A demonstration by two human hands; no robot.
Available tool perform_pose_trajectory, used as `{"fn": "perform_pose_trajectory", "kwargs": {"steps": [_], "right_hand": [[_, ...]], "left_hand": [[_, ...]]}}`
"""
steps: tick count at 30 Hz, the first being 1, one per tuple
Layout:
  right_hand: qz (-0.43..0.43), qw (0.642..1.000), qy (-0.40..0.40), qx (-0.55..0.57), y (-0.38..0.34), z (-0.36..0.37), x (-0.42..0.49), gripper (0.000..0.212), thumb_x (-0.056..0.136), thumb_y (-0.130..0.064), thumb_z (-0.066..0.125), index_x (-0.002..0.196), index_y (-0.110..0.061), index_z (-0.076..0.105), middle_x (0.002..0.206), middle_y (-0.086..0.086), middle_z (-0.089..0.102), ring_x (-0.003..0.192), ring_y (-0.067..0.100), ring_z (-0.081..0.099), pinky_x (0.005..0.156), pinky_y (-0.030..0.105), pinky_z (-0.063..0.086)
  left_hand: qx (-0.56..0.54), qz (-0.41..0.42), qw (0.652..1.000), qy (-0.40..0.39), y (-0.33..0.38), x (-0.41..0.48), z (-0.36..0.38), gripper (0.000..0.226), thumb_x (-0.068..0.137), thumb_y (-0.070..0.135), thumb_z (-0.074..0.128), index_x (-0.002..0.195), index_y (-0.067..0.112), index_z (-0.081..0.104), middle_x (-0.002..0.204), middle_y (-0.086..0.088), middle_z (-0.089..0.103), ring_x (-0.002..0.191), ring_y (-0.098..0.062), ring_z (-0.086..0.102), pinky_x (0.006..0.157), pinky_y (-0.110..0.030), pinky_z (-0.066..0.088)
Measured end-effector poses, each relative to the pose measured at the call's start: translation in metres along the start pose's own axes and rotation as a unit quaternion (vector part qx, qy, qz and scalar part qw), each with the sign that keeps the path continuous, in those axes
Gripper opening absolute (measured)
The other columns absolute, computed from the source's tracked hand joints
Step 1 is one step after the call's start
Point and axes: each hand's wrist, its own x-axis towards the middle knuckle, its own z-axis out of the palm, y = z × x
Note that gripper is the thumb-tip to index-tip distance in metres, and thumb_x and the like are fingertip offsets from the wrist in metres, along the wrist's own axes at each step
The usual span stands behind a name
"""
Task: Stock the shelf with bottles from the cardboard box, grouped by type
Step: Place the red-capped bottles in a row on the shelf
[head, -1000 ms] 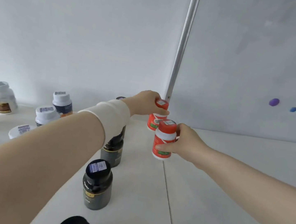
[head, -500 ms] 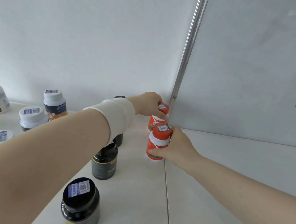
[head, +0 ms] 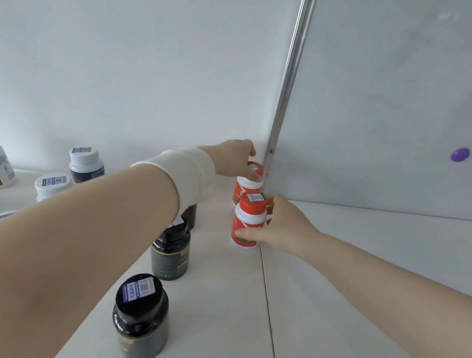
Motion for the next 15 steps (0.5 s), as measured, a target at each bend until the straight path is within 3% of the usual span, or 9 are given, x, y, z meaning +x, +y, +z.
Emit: {"fn": "perform_pose_trajectory", "kwargs": {"steps": [1,3,5,7,10,15], "right_hand": [[-0.009,1.000,0.004,-0.015,-0.004,-0.005,-0.005,0.033,0.069,-0.024,0.081,0.089,-0.032,0.056,0.082,-0.024,0.054,0.080,-0.002,0.055,0.060,-0.005,0.037],[-0.026,0.999,0.012,-0.045,-0.013,-0.016,-0.018,0.036,0.071,-0.026,0.079,0.102,-0.022,0.062,0.085,-0.022,0.054,0.093,0.006,0.056,0.062,-0.002,0.036],[-0.039,0.996,0.020,-0.078,-0.025,-0.026,-0.036,0.056,0.074,-0.029,0.077,0.122,-0.013,0.055,0.107,-0.010,0.057,0.110,0.011,0.053,0.079,0.012,0.034],[-0.048,0.993,0.029,-0.108,-0.035,-0.032,-0.060,0.064,0.076,-0.031,0.074,0.130,-0.009,0.048,0.128,0.003,0.055,0.120,0.018,0.051,0.083,0.019,0.031],[-0.070,0.979,0.053,-0.185,-0.051,-0.032,-0.099,0.060,0.079,-0.035,0.070,0.129,-0.009,0.048,0.131,0.011,0.052,0.120,0.025,0.050,0.082,0.023,0.031],[-0.099,0.943,0.096,-0.302,-0.080,-0.015,-0.162,0.057,0.085,-0.041,0.059,0.127,-0.005,0.041,0.125,0.016,0.048,0.114,0.033,0.049,0.093,0.039,0.044]], "left_hand": [[0.021,-0.004,1.000,0.007,0.002,-0.007,-0.008,0.063,0.086,0.038,0.063,0.137,0.011,0.038,0.137,-0.007,0.048,0.122,-0.026,0.047,0.099,-0.035,0.039],[0.067,-0.011,0.997,0.020,0.005,-0.026,-0.026,0.061,0.087,0.039,0.061,0.137,0.012,0.038,0.138,-0.007,0.048,0.123,-0.026,0.047,0.102,-0.038,0.039],[0.132,-0.012,0.991,0.029,0.012,-0.051,-0.044,0.059,0.087,0.041,0.060,0.136,0.014,0.039,0.136,-0.005,0.048,0.122,-0.026,0.048,0.100,-0.040,0.041],[0.221,-0.010,0.974,0.042,0.022,-0.083,-0.058,0.056,0.088,0.041,0.058,0.135,0.016,0.040,0.131,-0.004,0.049,0.117,-0.027,0.051,0.090,-0.035,0.042],[0.323,-0.010,0.944,0.066,0.037,-0.138,-0.069,0.051,0.090,0.039,0.056,0.132,0.015,0.042,0.125,-0.006,0.052,0.112,-0.028,0.054,0.079,-0.033,0.038],[0.411,-0.028,0.907,0.085,0.052,-0.245,-0.068,0.044,0.091,0.034,0.054,0.128,0.012,0.045,0.122,-0.008,0.054,0.111,-0.028,0.053,0.082,-0.034,0.041]]}}
